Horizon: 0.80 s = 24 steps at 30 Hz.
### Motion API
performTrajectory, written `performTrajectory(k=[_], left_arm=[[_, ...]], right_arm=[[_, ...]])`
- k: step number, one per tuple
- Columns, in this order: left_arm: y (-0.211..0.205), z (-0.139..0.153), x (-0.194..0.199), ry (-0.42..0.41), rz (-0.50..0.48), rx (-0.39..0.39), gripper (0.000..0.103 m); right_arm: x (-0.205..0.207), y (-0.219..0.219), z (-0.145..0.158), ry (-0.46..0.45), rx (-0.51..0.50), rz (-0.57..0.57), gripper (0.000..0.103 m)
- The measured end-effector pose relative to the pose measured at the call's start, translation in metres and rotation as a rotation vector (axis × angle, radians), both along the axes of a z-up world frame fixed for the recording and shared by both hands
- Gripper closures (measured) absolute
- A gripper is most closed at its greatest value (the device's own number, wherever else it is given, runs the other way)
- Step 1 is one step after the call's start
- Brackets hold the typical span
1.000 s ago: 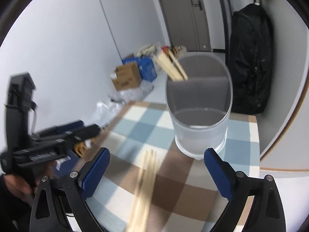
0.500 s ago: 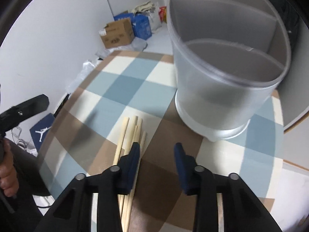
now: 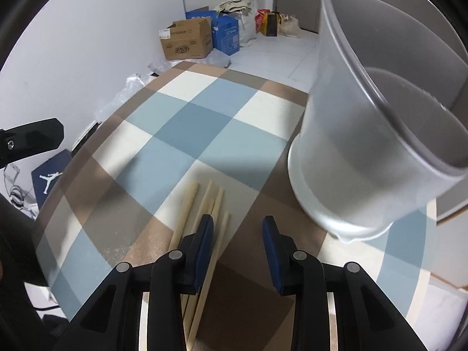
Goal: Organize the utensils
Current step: 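Lower the right tool to the chopstick pile and grasp one, then grasp a chopstick with the left tool while the right tool holds its chopstick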
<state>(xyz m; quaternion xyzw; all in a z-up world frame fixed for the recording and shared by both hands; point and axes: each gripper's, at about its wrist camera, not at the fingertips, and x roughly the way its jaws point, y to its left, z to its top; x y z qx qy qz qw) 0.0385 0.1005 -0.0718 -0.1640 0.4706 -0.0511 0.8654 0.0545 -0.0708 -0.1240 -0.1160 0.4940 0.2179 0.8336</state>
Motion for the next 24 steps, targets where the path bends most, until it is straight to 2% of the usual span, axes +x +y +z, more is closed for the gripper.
performTrajectory(k=[7,15,18,21,24], left_arm=[[0.003,-0.002,0.003,0.009,0.011,-0.009,0.030],[-0.005,0.000,0.001,-0.007,-0.016,0.021,0.030],[-0.006,-0.002,0.002,0.001,-0.020,0.025,0.030],[-0.006,-0.003,0.004,0.009,-0.020,0.013,0.030],[-0.009,-0.002,0.005,-0.006,-0.015,0.026,0.030]], right_arm=[[0.001,-0.005,-0.002,0.036,0.004,-0.004,0.079],[-0.009,0.004,-0.001,-0.003,-0.082,0.026,0.082],[-0.010,0.006,-0.001,0.004,-0.078,0.030,0.087],[-0.011,0.013,-0.003,-0.002,-0.088,0.058,0.097],[-0.013,0.015,-0.003,-0.013,-0.095,0.063,0.099]])
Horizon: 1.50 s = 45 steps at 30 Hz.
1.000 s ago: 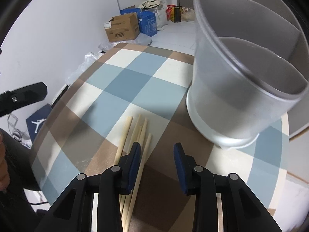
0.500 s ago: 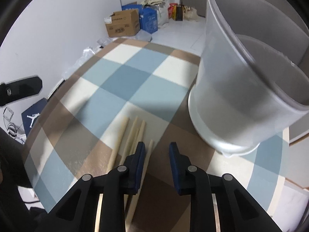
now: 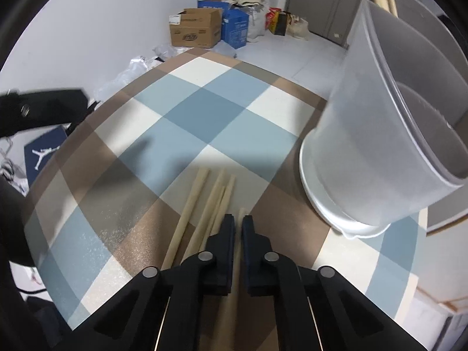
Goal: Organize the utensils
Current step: 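Grasp a chopstick with the left tool while the right tool holds its chopstick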
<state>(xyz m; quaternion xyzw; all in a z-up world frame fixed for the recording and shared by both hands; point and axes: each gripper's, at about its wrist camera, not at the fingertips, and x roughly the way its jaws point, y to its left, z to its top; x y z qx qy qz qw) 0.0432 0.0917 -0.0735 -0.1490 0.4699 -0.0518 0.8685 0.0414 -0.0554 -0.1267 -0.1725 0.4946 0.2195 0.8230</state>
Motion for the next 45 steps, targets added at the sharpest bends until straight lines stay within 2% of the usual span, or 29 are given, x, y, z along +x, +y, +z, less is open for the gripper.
performTrajectory(k=[2,5,11,17,20,21,25,33,36,38,43,45], left_arm=[[-0.005,0.000,0.000,0.000,0.011,0.052,0.030],[-0.011,-0.005,0.001,0.019,0.002,0.074,0.030],[-0.021,-0.014,0.003,0.080,-0.034,0.025,0.030],[-0.047,-0.015,0.010,0.107,-0.073,0.091,0.034],[-0.058,-0.013,0.011,0.104,-0.072,0.165,0.043],[-0.061,-0.013,0.012,0.107,-0.077,0.170,0.043],[-0.069,-0.024,0.019,0.181,-0.077,0.164,0.043],[-0.079,-0.038,0.031,0.284,-0.066,0.184,0.046],[-0.084,-0.042,0.034,0.310,-0.051,0.223,0.057],[-0.086,-0.042,0.037,0.329,-0.048,0.254,0.058],[-0.094,-0.039,0.040,0.337,-0.067,0.252,0.083],[-0.094,-0.039,0.041,0.336,-0.070,0.239,0.098]], right_arm=[[0.003,-0.005,0.001,0.018,0.034,-0.019,0.099],[0.005,-0.017,0.013,0.002,0.106,-0.059,0.100],[-0.003,-0.045,0.056,-0.102,0.257,-0.120,0.100],[-0.018,-0.070,0.094,-0.213,0.384,-0.165,0.099],[-0.023,-0.085,0.109,-0.251,0.453,-0.194,0.099],[-0.023,-0.089,0.112,-0.257,0.477,-0.205,0.099],[-0.021,-0.115,0.127,-0.276,0.586,-0.266,0.099],[-0.024,-0.141,0.142,-0.335,0.669,-0.318,0.099],[-0.026,-0.149,0.146,-0.346,0.692,-0.331,0.099],[-0.026,-0.153,0.148,-0.347,0.707,-0.340,0.099],[-0.029,-0.161,0.154,-0.363,0.728,-0.357,0.099],[-0.029,-0.162,0.155,-0.372,0.729,-0.358,0.099]])
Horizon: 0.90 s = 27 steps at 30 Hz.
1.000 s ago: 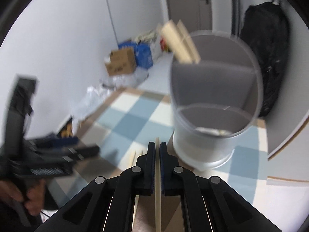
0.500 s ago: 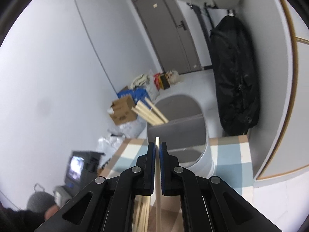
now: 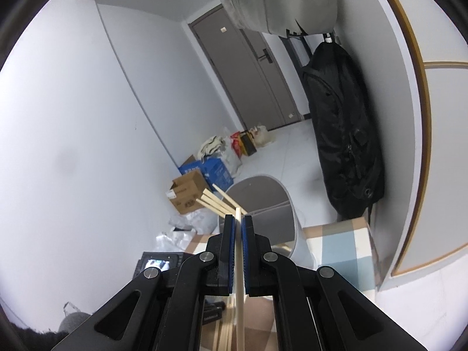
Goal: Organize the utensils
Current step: 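Grasp a chopstick with the left tool while the right tool holds its chopstick, then lift both held chopsticks and carry them above the utensil holder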
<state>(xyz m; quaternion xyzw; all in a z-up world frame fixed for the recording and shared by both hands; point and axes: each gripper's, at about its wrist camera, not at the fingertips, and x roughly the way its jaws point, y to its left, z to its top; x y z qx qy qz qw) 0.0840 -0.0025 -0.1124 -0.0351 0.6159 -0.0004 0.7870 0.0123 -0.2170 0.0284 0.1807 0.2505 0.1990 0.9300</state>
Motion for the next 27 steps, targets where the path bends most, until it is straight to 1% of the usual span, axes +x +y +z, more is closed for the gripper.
performTrajectory(k=[2,5,7,9,11,15,21,24,27], left_arm=[[0.000,-0.001,0.000,-0.003,0.020,-0.022,0.100],[0.005,-0.001,-0.003,-0.026,0.045,-0.067,0.101],[0.007,0.000,-0.005,-0.043,0.060,-0.070,0.101],[0.015,0.004,-0.008,-0.068,0.082,-0.101,0.101],[0.018,0.010,-0.011,-0.097,0.095,-0.101,0.101],[0.029,0.033,-0.023,-0.196,0.114,-0.136,0.101],[0.040,0.077,-0.040,-0.383,0.128,-0.204,0.101],[0.040,0.098,-0.041,-0.469,0.132,-0.245,0.101],[0.050,0.112,-0.036,-0.530,0.123,-0.291,0.101]], right_arm=[[-0.001,-0.001,0.001,-0.004,-0.006,-0.008,0.099],[-0.002,-0.003,0.002,-0.007,-0.008,-0.019,0.099],[-0.003,-0.005,0.001,-0.012,-0.009,-0.028,0.099],[-0.005,-0.006,0.002,-0.018,-0.012,-0.034,0.099],[-0.006,-0.006,0.003,-0.028,-0.015,-0.038,0.099],[-0.008,-0.006,0.004,-0.043,-0.017,-0.047,0.099],[-0.010,-0.005,0.008,-0.063,-0.009,-0.052,0.099],[-0.008,-0.003,0.015,-0.080,-0.018,-0.049,0.099],[-0.006,-0.002,0.022,-0.083,-0.019,-0.054,0.099]])
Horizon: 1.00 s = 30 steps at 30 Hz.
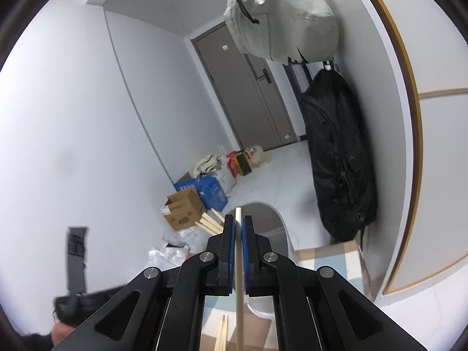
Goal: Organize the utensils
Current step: 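Lift both held chopsticks and carry them above the utensil holder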
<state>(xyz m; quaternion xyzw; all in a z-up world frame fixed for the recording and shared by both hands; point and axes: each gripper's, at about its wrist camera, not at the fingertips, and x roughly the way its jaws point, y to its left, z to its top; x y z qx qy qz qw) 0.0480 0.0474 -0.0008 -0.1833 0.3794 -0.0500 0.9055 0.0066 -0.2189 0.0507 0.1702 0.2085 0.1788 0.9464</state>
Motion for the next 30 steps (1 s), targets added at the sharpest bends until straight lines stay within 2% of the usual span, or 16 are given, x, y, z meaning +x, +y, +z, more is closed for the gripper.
performTrajectory(k=[6,15,21,26,30], left_arm=[[-0.001,0.049,0.009,-0.154,-0.062,-0.091,0.101],[-0.035,0.105,0.047,-0.391,-0.116,-0.091,0.101],[-0.049,0.108,0.073,-0.465,-0.124,-0.090,0.101],[-0.048,0.106,0.079,-0.488,-0.111,-0.089,0.101],[-0.052,0.101,0.088,-0.507,-0.094,-0.054,0.101]], right_arm=[[0.009,-0.001,0.023,-0.042,0.019,0.003,0.099],[0.042,0.005,0.072,-0.158,-0.033,0.032,0.099],[0.076,0.003,0.083,-0.203,-0.029,0.016,0.099],[0.100,0.005,0.076,-0.222,-0.025,-0.001,0.099],[0.118,0.008,0.072,-0.245,-0.033,-0.017,0.099]])
